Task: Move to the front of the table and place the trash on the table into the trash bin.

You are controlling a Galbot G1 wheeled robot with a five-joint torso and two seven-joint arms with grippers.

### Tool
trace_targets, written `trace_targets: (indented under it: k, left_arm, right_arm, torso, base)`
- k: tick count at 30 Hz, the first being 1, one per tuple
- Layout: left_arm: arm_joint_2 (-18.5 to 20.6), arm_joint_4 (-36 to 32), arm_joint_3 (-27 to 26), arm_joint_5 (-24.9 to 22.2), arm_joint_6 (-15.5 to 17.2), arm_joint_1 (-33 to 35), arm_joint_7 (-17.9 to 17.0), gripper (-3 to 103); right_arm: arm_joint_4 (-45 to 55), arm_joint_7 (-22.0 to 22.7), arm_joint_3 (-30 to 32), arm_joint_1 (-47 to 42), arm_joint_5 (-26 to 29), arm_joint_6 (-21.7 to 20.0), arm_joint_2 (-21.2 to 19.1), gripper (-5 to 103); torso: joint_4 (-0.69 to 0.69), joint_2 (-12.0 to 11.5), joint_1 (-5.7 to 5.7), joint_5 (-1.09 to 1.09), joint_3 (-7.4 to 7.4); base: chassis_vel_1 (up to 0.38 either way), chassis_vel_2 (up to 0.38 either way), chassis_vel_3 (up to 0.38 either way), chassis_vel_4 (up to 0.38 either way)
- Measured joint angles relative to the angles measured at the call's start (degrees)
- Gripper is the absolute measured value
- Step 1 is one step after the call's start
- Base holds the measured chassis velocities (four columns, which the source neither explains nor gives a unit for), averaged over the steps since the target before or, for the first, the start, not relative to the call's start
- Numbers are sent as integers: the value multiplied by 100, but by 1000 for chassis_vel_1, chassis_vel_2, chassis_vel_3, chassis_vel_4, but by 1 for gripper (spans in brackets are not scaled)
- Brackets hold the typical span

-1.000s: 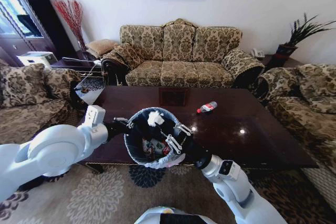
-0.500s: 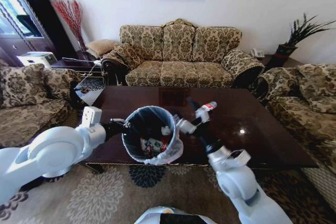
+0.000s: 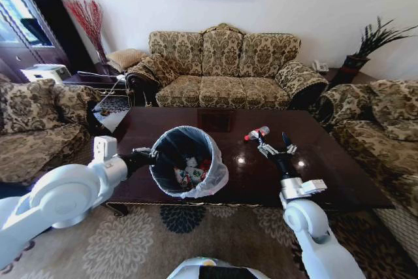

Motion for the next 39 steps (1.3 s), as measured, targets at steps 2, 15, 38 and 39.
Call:
trace_targets:
  k: [2,15,38,39]
  left_arm:
    - [-67,-5,-3,63,11,12,17,0]
    - [-134,-17,-70,223,7,15,67,0]
    - [-274,2,130,529,-31,58,314,0]
    - [-265,2,144,529,-32,52,319,0]
  right_arm:
    - [-43,78,-61,10,-42,46,52,100]
    - [-408,426,-113,57,122,-197,219,100]
    - [-1257,1214,-419,877,1913,-1248,167,100]
    - [-1381,1345,-446,1066,2246,-1390,224,100]
  torso:
    - [-1,0,0,-1,0]
    - [0,0,0,-2,0]
    - [-1,-4,5,-1,3]
    - [0,-3,2,-3,1]
  base:
    - [-118,-127,133,115]
    - [-106,-104,86,80]
    - [-99,42,90,-31]
    - [0,0,0,0]
